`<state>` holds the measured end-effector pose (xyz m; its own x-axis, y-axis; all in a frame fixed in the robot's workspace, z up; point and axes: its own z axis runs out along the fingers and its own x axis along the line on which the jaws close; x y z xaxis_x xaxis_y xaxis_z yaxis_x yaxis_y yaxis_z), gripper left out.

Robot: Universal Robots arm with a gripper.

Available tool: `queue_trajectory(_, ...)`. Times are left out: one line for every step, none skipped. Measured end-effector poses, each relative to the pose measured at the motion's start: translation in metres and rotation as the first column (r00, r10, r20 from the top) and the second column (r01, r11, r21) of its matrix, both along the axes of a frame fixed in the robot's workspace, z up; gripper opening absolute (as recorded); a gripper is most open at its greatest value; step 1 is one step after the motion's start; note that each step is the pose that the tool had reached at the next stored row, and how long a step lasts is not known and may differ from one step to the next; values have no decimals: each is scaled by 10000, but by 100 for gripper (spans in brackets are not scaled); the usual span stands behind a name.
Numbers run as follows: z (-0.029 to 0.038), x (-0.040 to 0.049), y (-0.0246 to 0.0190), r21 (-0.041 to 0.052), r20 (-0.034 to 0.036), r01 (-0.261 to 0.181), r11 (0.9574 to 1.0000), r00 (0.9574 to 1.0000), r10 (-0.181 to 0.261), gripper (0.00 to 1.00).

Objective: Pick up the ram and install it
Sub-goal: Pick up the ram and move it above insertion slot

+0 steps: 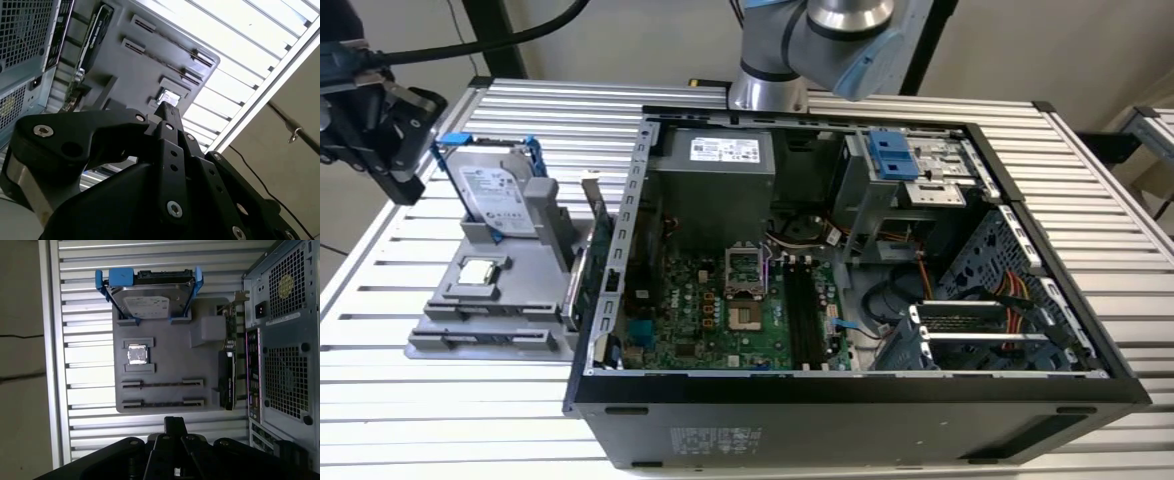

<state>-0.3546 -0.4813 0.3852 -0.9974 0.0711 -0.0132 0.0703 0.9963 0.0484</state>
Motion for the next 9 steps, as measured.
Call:
queue_trajectory(0,-3,-8,-1,-2,1,10000,10000,-1,0)
queue_trajectory(-2,-6,-17,-1,-1,1,10000,10000,-1,0)
queue_trajectory(-3,-8,-27,0,-1,1,10000,10000,-1,0)
queue_trajectory(-5,-10,-37,0,-1,1,10000,10000,-1,0)
queue_trajectory(-6,-12,-46,-1,-2,1,10000,10000,-1,0)
queue_trajectory(-8,-14,-54,0,-1,1,10000,10000,-1,0)
queue_trajectory(-9,-17,-59,-1,-2,2,10000,10000,-2,0)
queue_trajectory(-10,-17,-60,1,0,2,10000,10000,-2,0)
queue_trajectory(-10,-17,-60,0,-1,2,10000,10000,-2,0)
